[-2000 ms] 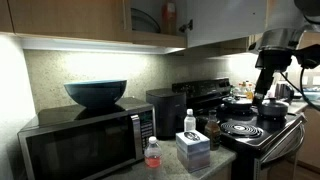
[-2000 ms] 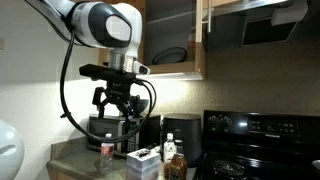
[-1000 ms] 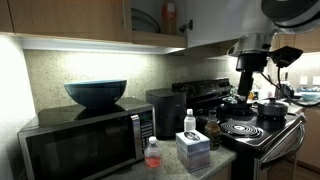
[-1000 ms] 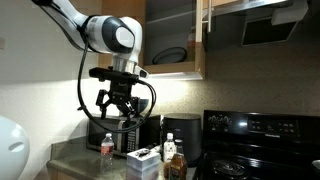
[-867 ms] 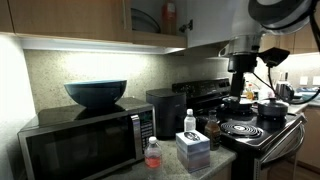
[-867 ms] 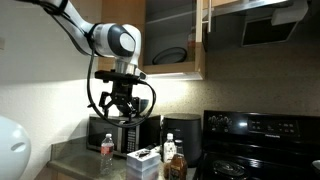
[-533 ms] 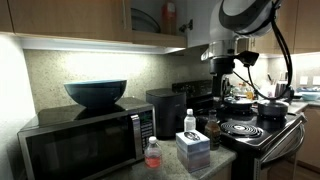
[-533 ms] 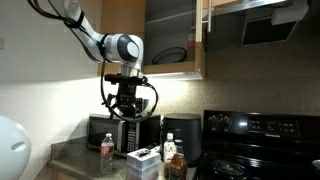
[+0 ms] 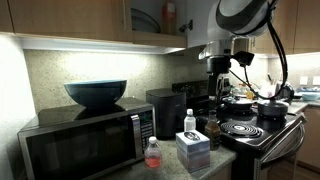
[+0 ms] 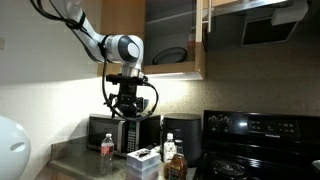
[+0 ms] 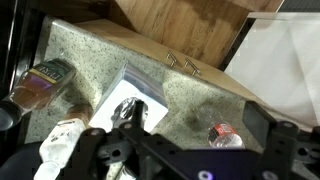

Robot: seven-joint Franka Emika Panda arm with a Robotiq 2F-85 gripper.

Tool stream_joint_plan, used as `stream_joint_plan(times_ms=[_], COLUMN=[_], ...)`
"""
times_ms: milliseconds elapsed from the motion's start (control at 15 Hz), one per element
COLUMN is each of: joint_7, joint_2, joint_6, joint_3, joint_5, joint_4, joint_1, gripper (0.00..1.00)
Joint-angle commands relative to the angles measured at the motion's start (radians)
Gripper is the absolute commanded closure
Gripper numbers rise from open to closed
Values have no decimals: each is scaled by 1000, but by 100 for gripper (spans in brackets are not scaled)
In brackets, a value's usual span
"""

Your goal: Place the blue bowl on top of the air fryer

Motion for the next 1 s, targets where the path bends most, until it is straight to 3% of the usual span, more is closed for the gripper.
stream_joint_plan(times_ms=[0,467,600,867,933], joint_7=[-13,25,14,18,-11], joint_2=[112,386,357,402,400], joint_6=[95,276,266,276,279], joint_3=[32,88,98,104,107], joint_5=[39,103,88,86,145], joint_4=[114,442,405,459,460], joint_1=[0,-10,-19,-24,-23], gripper=[0,0,0,0,0])
